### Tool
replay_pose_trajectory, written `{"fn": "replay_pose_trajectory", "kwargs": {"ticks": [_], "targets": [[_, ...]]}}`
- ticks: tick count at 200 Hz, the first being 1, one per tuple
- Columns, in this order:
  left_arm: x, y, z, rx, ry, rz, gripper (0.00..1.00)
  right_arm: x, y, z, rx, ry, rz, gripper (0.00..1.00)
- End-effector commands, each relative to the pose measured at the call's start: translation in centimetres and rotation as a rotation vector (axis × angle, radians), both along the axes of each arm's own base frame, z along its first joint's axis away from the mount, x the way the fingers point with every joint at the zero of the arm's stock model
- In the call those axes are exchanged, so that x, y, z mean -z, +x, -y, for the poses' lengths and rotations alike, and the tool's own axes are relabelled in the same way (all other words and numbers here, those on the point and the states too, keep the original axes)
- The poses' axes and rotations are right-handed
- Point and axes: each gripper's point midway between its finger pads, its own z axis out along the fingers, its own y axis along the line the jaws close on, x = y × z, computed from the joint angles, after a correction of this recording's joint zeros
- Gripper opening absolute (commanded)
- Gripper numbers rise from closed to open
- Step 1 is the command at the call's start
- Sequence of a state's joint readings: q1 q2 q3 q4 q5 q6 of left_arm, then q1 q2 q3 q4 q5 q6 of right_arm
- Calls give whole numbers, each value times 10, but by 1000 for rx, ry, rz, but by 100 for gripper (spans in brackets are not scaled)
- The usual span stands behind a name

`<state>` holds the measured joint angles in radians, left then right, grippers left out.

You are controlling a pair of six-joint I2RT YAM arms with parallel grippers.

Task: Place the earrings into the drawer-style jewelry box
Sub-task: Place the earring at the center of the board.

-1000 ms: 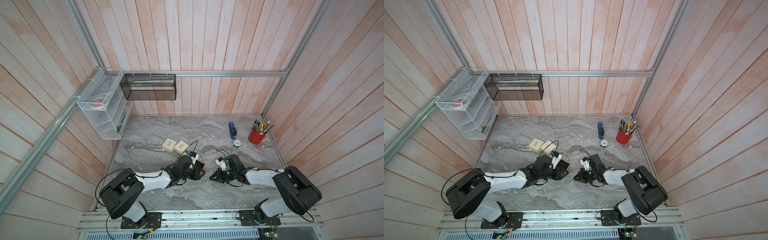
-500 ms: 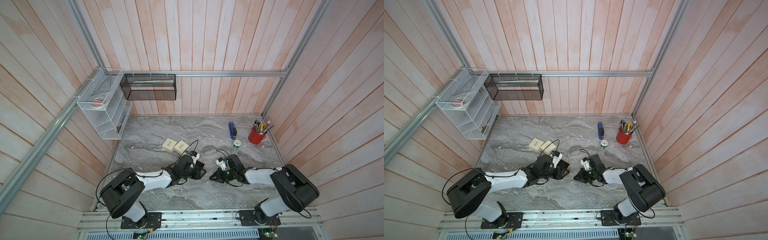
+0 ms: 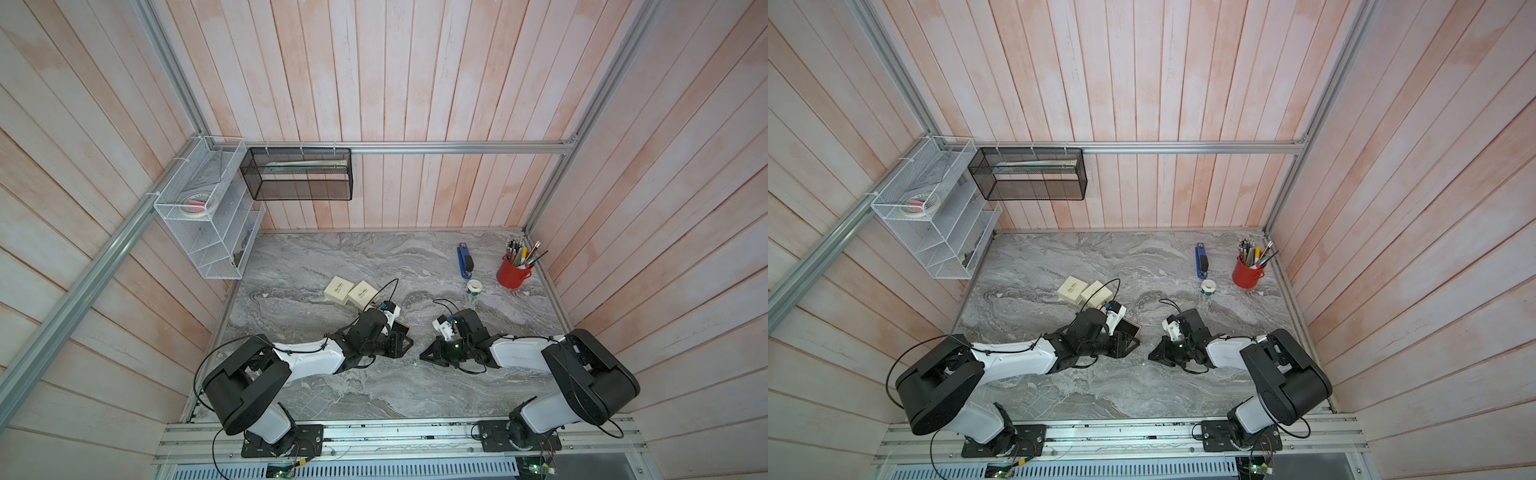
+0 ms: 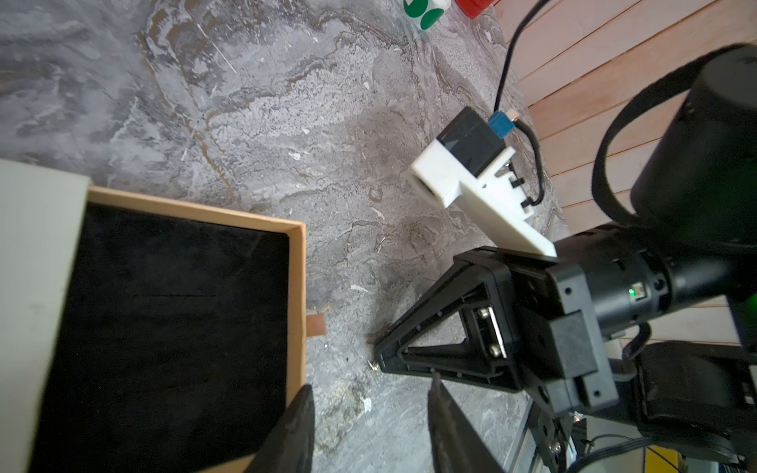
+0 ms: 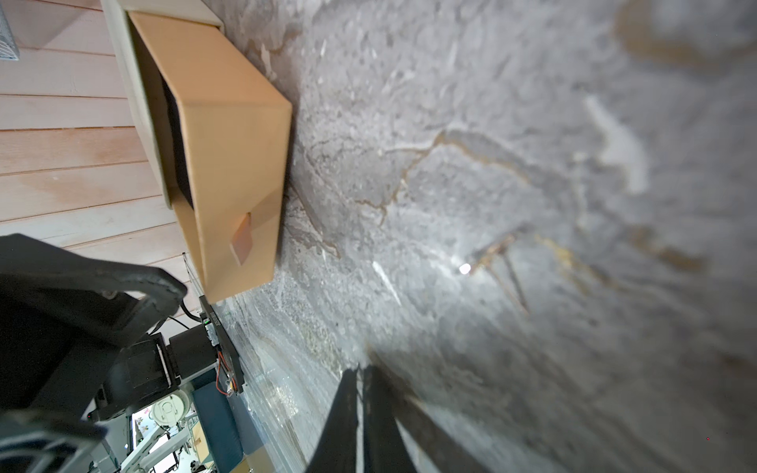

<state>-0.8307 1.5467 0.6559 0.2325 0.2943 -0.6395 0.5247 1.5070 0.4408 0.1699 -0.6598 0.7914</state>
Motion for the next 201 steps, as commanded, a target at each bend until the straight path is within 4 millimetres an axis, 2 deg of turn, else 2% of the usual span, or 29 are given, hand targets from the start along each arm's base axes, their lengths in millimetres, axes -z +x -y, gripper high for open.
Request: {"fn": "replay_pose_trajectory", "kwargs": {"ticks": [1,65,132,162,201], "targets": [[-5,4,6,13,-2,26,46,13,-5,14,23,-80,-23,10],[-4,4,5,14,3,30,46,15,-3,23,41,-145,-17,16],[-2,6,4,5,9,32,46,20,2,44,57,-301,8,10],[-7,6,1,-12,3,44,46,4,13,49,69,-356,80,15],[-17,-7,-8,-33,-72,23,47,-23,20,30,-28,-409,184,17]]}}
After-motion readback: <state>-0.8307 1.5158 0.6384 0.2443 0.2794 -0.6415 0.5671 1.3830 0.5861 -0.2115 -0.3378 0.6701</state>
